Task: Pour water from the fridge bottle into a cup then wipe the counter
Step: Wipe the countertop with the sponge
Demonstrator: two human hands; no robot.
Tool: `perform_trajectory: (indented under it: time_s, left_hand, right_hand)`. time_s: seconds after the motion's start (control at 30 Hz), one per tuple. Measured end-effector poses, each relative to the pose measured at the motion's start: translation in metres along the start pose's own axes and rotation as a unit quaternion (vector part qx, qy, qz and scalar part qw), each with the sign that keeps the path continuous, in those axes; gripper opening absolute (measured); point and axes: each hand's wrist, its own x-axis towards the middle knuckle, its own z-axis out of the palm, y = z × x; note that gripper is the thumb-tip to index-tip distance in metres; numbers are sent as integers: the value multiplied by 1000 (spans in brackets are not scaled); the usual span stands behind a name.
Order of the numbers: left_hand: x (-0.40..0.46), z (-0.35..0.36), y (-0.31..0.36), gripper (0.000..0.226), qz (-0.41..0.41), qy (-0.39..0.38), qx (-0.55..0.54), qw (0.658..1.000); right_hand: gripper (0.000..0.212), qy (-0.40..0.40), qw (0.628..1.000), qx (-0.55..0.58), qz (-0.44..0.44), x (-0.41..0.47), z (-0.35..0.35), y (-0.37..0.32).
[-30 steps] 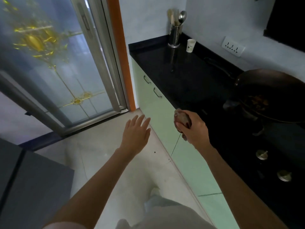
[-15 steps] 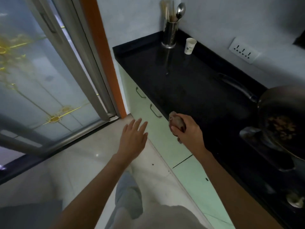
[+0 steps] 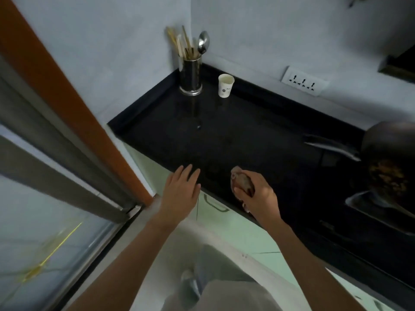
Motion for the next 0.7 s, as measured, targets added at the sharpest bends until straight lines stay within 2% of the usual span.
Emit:
perform_trajectory:
  time_s: [0.37,0.7]
  left_hand:
    - [149,6,-27,45,105,-63,7,992]
    - [231,12,-52,49,194,-124,8,973]
  right_hand:
    - [52,87,991,-4,103,96,25,20]
    - [52,138,974,-35,177,145,35,19]
